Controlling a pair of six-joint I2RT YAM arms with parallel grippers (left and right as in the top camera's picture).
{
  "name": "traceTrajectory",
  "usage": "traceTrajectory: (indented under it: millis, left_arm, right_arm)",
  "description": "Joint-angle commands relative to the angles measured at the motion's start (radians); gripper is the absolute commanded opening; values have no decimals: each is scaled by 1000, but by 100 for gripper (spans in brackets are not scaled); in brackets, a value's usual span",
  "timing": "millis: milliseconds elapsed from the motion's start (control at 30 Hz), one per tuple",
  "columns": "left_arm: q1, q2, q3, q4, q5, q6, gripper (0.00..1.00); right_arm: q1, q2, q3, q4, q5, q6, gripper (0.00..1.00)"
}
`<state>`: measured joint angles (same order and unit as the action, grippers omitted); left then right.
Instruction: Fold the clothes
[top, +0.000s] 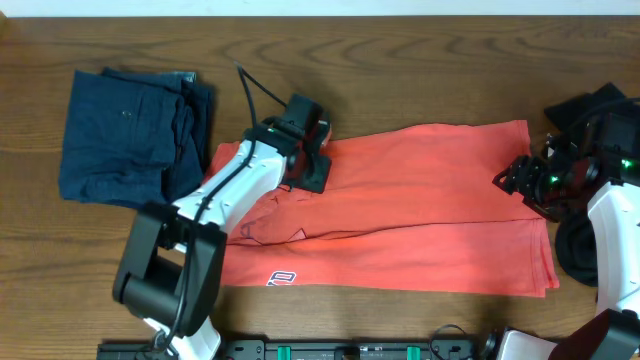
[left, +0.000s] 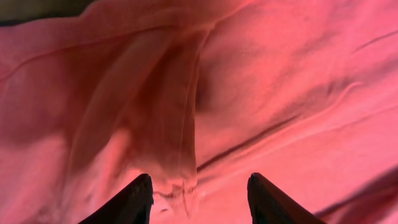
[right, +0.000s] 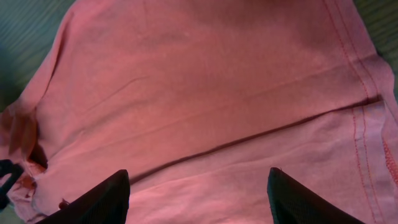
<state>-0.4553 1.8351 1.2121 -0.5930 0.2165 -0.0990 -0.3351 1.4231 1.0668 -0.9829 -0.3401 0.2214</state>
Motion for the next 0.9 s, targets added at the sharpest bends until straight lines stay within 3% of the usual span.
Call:
traceTrajectory:
  millis: [0, 133, 200, 300, 533, 867]
  left_arm:
    - [0, 36, -13, 0, -35, 17, 51]
    - [-1, 74, -15, 4, -35, 17, 48]
    - [-1, 85, -14, 6, -34, 17, 36]
    - [0, 82, -10, 0, -33, 17, 6]
    - [-1, -11, 73, -126, 43, 16, 6]
    - [-49, -77, 59, -140, 64, 16, 6]
  right_arm:
    - [9, 3, 16, -3, 4, -18, 69]
    - [9, 3, 16, -3, 3, -18, 69]
    - [9, 3, 16, -5, 3, -18, 69]
    - [9, 3, 16, -8, 3, -18, 69]
    - [9, 3, 16, -11, 4, -18, 69]
    - [9, 3, 16, -12, 4, -18, 69]
